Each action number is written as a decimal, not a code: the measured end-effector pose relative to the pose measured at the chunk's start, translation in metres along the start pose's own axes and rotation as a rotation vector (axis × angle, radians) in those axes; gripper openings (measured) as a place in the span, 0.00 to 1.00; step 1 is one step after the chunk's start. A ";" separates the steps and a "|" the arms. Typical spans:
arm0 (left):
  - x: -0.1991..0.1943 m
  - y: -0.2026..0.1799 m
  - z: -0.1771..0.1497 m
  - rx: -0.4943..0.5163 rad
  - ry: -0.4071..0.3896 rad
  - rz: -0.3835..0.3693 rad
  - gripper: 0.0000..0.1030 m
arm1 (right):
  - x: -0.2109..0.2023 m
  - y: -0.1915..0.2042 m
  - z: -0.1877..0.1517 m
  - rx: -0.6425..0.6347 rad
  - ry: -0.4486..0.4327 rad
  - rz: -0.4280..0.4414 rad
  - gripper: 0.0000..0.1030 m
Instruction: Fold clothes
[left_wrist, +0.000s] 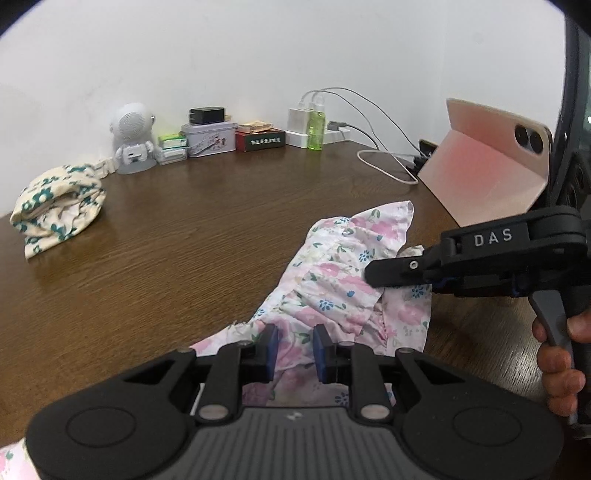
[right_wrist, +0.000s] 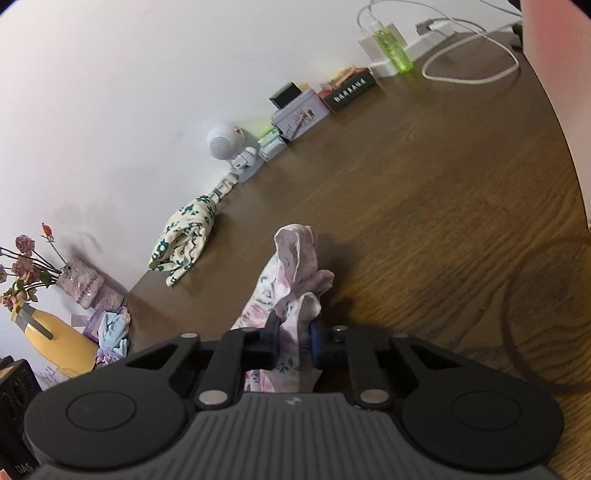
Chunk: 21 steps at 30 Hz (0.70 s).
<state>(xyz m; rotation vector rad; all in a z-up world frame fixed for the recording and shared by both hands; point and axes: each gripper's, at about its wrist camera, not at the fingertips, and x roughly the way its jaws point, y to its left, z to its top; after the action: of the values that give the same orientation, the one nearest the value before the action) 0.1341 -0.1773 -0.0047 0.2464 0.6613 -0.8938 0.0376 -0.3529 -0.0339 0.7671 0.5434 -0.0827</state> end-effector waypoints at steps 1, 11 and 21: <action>-0.011 0.004 0.000 -0.008 -0.026 0.003 0.19 | -0.002 0.002 0.001 -0.017 -0.010 0.001 0.12; -0.142 0.074 -0.040 -0.085 -0.125 0.265 0.26 | -0.030 0.064 0.016 -0.409 -0.174 -0.069 0.10; -0.223 0.144 -0.132 -0.251 -0.051 0.461 0.26 | -0.031 0.205 -0.042 -0.888 -0.205 0.039 0.10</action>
<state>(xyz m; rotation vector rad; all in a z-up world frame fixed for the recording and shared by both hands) 0.0915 0.1152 0.0223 0.1402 0.6281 -0.3700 0.0470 -0.1804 0.0873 -0.0985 0.3158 0.1138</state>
